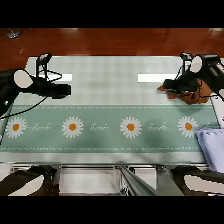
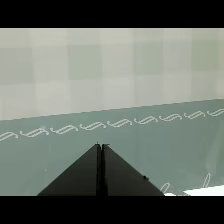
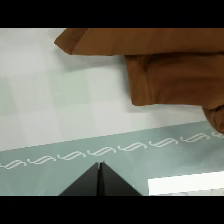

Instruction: Fold the shirts.

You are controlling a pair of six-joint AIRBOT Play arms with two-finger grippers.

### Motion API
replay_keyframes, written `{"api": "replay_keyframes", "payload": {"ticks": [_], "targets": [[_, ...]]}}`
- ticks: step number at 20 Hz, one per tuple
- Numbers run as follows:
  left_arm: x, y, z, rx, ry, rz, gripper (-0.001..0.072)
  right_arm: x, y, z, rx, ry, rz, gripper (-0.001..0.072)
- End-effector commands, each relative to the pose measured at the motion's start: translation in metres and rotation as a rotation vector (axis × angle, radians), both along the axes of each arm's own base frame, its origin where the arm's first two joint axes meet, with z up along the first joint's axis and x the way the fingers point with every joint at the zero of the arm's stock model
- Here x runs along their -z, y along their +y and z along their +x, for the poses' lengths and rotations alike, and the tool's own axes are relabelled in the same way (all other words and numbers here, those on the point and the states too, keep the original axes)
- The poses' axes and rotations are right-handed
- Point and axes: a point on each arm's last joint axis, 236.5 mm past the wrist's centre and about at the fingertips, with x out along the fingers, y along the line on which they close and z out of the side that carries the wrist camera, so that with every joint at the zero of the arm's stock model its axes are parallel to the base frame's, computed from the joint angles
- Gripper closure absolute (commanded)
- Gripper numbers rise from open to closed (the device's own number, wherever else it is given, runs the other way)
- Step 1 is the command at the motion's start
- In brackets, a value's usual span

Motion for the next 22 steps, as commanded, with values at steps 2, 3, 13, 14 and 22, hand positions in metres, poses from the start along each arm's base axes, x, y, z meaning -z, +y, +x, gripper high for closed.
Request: {"api": "replay_keyframes", "payload": {"ticks": [2, 3, 13, 14, 22], "targets": [[0.000, 0.000, 0.000, 0.000, 0.001, 0.000, 0.0685, 0.000, 0.000, 0.000, 0.001, 0.001, 0.000, 0.0684], [0.000, 0.000, 0.000, 0.000, 0.001, 0.000, 0.0685, 0.000, 0.000, 0.000, 0.001, 0.001, 0.000, 0.0684], [0.000, 0.000, 0.000, 0.000, 0.001, 0.000, 0.0685, 0.000, 0.000, 0.000, 0.001, 0.001, 0.000, 0.0684], [0.000, 0.000, 0.000, 0.000, 0.001, 0.001, 0.0685, 0.000, 0.000, 0.000, 0.001, 0.001, 0.000, 0.0684], [-0.011, 0.000, 0.023, -0.025, -0.103, -0.013, 0.0685, -0.003, 0.001, 0.014, -0.003, -0.062, 0.006, 0.0684]]}}
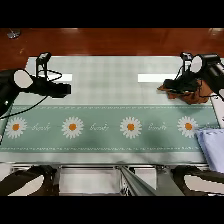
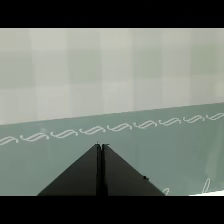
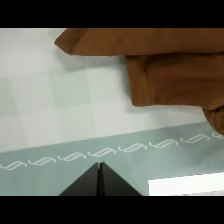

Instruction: Fold the shirts.

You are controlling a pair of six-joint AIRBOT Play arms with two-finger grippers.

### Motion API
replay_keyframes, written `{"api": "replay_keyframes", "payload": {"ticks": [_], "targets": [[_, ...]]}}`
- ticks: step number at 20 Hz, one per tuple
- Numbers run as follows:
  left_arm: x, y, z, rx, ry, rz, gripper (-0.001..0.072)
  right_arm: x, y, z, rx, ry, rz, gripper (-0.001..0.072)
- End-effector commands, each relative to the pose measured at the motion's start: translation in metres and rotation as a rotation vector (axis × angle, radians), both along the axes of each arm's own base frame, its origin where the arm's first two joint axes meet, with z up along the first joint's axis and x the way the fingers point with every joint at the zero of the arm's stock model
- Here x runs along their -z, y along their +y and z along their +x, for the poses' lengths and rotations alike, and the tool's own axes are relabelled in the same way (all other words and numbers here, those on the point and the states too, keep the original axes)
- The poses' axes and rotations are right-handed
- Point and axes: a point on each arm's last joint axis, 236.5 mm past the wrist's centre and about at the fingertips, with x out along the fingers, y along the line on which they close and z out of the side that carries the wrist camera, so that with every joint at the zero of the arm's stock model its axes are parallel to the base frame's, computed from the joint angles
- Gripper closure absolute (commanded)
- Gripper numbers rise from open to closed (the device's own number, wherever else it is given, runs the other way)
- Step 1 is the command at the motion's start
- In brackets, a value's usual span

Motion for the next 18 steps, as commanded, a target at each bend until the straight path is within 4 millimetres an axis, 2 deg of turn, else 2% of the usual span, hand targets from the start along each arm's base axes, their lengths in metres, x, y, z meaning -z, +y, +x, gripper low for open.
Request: {"api": "replay_keyframes", "payload": {"ticks": [1, 3, 4, 5, 6, 7, 9, 11, 13, 15, 17, 18], "targets": [[-0.013, -0.004, 0.024, -0.032, -0.106, -0.039, 0.0685, -0.006, 0.002, 0.025, -0.006, -0.109, 0.010, 0.0684], [-0.019, -0.012, 0.030, -0.047, -0.133, -0.082, 0.0685, -0.014, 0.003, 0.044, -0.017, -0.194, 0.008, 0.0682], [-0.023, -0.011, 0.036, -0.056, -0.161, -0.085, 0.0684, -0.020, -0.002, 0.057, -0.027, -0.254, -0.018, 0.0655], [-0.028, -0.009, 0.046, -0.069, -0.206, -0.090, 0.0678, -0.027, -0.010, 0.069, -0.042, -0.312, -0.059, 0.0355], [-0.033, -0.008, 0.055, -0.082, -0.246, -0.094, 0.0468, -0.036, -0.019, 0.082, -0.076, -0.373, -0.120, 0.0082], [-0.037, -0.007, 0.064, -0.095, -0.286, -0.097, 0.0023, -0.047, -0.032, 0.095, -0.110, -0.433, -0.197, 0.0075], [-0.038, 0.001, 0.076, -0.042, -0.353, -0.020, 0.0003, -0.064, -0.065, 0.111, -0.100, -0.517, -0.296, 0.0077], [-0.040, 0.012, 0.082, -0.045, -0.382, 0.015, 0.0004, -0.062, -0.118, 0.109, 0.110, -0.525, -0.280, 0.0077], [-0.040, 0.019, 0.084, -0.062, -0.383, 0.018, 0.0006, -0.041, -0.175, 0.091, 0.392, -0.487, -0.218, 0.0076], [-0.035, 0.025, 0.083, -0.080, -0.361, 0.015, 0.0007, -0.014, -0.208, 0.077, 0.509, -0.429, -0.189, 0.0076], [-0.034, 0.028, 0.084, -0.085, -0.360, 0.017, 0.0006, 0.014, -0.221, 0.067, 0.544, -0.359, -0.148, 0.0076], [-0.035, 0.028, 0.084, -0.078, -0.367, 0.022, 0.0006, 0.029, -0.217, 0.062, 0.530, -0.314, -0.110, 0.0077]]}}
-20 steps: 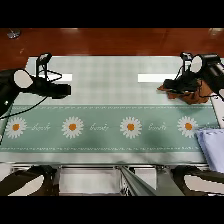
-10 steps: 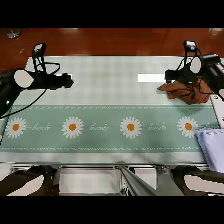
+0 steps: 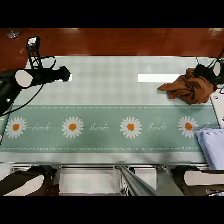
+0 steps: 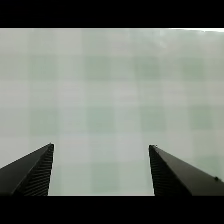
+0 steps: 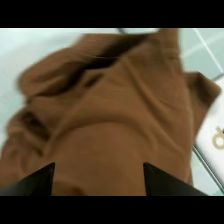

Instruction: Fold the shirts.

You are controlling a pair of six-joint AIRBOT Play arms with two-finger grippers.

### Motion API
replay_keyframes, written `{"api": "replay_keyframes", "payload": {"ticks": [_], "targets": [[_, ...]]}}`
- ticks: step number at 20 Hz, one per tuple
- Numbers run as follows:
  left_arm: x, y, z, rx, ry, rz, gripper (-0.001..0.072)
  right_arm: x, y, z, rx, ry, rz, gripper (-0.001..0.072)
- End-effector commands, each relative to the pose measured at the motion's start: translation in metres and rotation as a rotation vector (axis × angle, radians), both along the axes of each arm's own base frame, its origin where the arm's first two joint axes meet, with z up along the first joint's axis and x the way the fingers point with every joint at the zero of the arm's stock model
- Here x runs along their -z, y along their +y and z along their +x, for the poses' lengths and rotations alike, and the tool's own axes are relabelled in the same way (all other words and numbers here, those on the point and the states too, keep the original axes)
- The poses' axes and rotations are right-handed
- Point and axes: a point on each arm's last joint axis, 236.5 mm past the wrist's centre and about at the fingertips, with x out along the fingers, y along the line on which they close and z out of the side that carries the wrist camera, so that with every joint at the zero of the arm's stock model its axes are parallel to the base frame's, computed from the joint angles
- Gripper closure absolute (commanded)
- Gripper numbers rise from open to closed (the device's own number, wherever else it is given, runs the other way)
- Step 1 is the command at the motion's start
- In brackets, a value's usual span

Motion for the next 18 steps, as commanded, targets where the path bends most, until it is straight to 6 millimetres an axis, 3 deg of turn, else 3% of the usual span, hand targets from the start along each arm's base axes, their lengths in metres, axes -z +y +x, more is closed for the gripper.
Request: {"api": "replay_keyframes", "payload": {"ticks": [1, 6, 7, 8, 9, 10, 12, 15, 16, 18], "targets": [[-0.001, 0.005, 0.003, 0.008, -0.018, 0.026, 0.0007, 0.048, -0.016, -0.022, 0.036, 0.101, 0.134, 0.0077], [0.007, 0.001, -0.004, 0.013, 0.030, 0.002, 0.0008, 0.088, 0.012, -0.050, -0.098, 0.304, 0.225, 0.0104], [0.017, 0.000, -0.013, 0.033, 0.088, 0.014, 0.0008, 0.090, 0.023, -0.055, -0.130, 0.332, 0.254, 0.0291], [0.026, 0.001, -0.026, 0.065, 0.156, 0.034, 0.0008, 0.085, 0.035, -0.057, -0.145, 0.351, 0.301, 0.0680], [0.029, 0.006, -0.037, 0.070, 0.214, 0.035, 0.0008, 0.071, 0.049, -0.053, -0.183, 0.345, 0.342, 0.0683], [0.027, 0.012, -0.044, 0.065, 0.247, 0.034, 0.0008, 0.046, 0.063, -0.043, -0.250, 0.310, 0.355, 0.0683], [0.007, 0.025, -0.058, -0.046, 0.289, -0.052, 0.0009, -0.023, 0.073, -0.022, -0.317, 0.184, 0.294, 0.0684], [-0.046, 0.020, -0.087, -0.014, 0.169, -0.062, 0.0009, -0.170, 0.088, 0.000, -0.380, -0.157, 0.139, 0.0684], [-0.058, 0.018, -0.102, 0.003, 0.128, -0.057, 0.0009, -0.216, 0.099, -0.001, -0.407, -0.274, 0.104, 0.0684], [-0.063, 0.007, -0.137, 0.031, 0.098, -0.084, 0.0009, -0.301, 0.153, -0.023, -0.565, -0.481, 0.067, 0.0683]]}}
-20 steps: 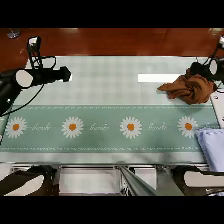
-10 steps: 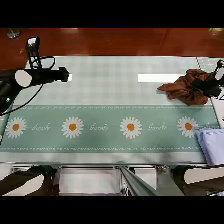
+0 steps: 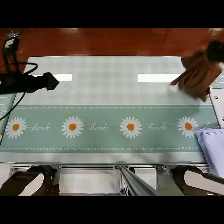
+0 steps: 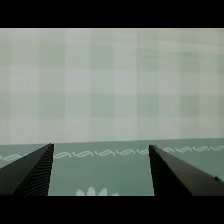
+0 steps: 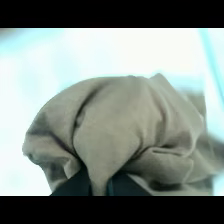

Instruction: Fold the shirts.

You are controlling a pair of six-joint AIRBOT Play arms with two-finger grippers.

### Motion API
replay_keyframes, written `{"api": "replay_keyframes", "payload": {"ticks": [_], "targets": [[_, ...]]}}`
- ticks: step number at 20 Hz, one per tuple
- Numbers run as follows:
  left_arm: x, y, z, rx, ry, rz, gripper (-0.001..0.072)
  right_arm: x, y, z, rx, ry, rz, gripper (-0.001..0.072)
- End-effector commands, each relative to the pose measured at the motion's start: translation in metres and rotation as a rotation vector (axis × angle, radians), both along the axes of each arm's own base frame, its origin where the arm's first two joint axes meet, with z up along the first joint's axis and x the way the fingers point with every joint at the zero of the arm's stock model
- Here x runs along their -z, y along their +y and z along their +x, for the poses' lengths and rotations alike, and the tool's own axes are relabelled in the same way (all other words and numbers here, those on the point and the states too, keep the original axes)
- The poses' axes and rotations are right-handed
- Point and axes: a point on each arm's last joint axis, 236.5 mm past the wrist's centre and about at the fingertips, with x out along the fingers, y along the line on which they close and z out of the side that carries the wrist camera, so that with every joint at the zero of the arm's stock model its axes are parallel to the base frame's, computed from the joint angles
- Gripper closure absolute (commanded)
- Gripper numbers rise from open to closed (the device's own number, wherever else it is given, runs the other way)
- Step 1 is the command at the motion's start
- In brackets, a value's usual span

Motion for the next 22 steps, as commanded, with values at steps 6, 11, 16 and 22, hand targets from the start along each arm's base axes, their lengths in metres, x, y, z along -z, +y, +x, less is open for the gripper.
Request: {"api": "replay_keyframes", "payload": {"ticks": [6, 11, 16, 22], "targets": [[-0.012, -0.045, -0.107, 0.057, -0.067, -0.213, 0.0009, -0.259, 0.137, -0.115, -0.341, -0.679, -0.110, 0.0684], [-0.014, -0.040, -0.092, 0.023, -0.101, -0.217, 0.0009, -0.282, 0.181, -0.164, -0.503, -0.704, -0.128, 0.0684], [-0.007, -0.035, -0.074, -0.007, -0.110, -0.203, 0.0009, -0.204, 0.285, -0.192, -0.865, -0.505, -0.010, 0.0684], [0.028, -0.034, -0.063, -0.021, 0.004, -0.191, 0.0009, -0.009, 0.379, -0.168, -0.819, -0.086, 0.227, 0.0683]]}}
